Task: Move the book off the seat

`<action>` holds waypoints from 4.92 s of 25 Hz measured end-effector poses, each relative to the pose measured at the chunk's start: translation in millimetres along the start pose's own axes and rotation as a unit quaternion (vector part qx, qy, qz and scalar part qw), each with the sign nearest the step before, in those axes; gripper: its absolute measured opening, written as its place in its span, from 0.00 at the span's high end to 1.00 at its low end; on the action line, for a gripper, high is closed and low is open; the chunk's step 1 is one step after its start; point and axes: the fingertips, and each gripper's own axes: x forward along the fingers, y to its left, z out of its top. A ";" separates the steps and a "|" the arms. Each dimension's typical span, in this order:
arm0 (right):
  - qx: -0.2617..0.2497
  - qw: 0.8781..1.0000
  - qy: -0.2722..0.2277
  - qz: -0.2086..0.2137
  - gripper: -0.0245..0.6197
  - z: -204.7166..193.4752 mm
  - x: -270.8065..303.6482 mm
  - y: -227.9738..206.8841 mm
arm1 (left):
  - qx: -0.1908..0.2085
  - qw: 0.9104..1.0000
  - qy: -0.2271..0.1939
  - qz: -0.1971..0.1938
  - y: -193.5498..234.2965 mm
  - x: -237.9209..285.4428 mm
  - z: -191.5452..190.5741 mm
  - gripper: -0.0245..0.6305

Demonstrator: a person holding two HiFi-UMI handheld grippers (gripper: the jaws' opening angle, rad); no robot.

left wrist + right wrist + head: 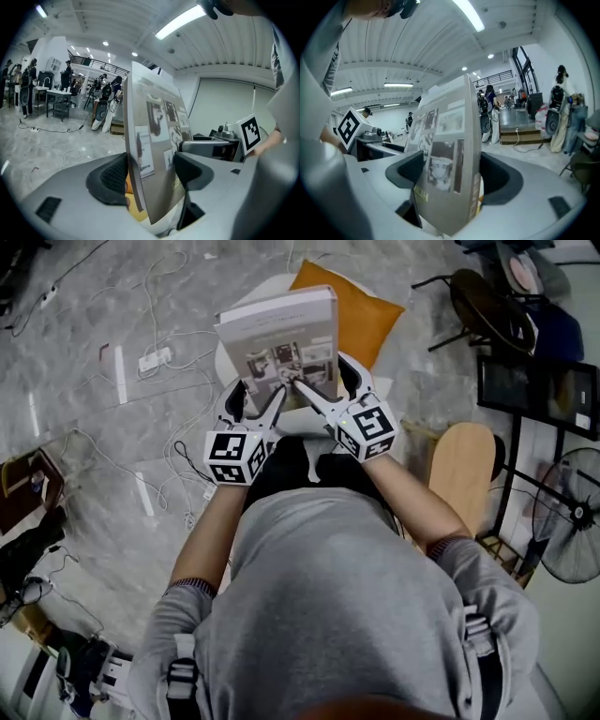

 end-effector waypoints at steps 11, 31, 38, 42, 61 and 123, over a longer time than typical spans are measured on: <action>0.010 0.995 -0.050 -0.086 0.35 5.2 -148.3 -30.5 | 0.058 0.995 -0.002 -0.080 -142.4 -4.5 4.3 0.44; 0.085 0.942 -0.130 -0.298 0.36 -78.5 -451.2 -67.9 | 0.179 0.942 0.050 -0.279 -431.8 -20.2 -75.2 0.44; 0.099 0.924 -0.137 -0.342 0.37 -91.8 -481.0 -69.2 | 0.202 0.923 0.066 -0.322 -460.8 -18.1 -87.1 0.44; 0.113 0.907 -0.147 -0.378 0.37 -115.5 -544.8 -80.3 | 0.221 0.904 0.079 -0.358 -525.5 -18.1 -111.4 0.44; 0.155 0.809 -0.143 -0.549 0.38 -167.1 -674.0 -109.6 | 0.255 0.801 0.135 -0.524 -668.3 10.0 -168.7 0.44; 0.483 0.634 -0.132 -0.589 0.39 -595.2 -969.1 -156.2 | 0.341 0.628 0.393 -0.578 -976.5 22.8 -608.3 0.44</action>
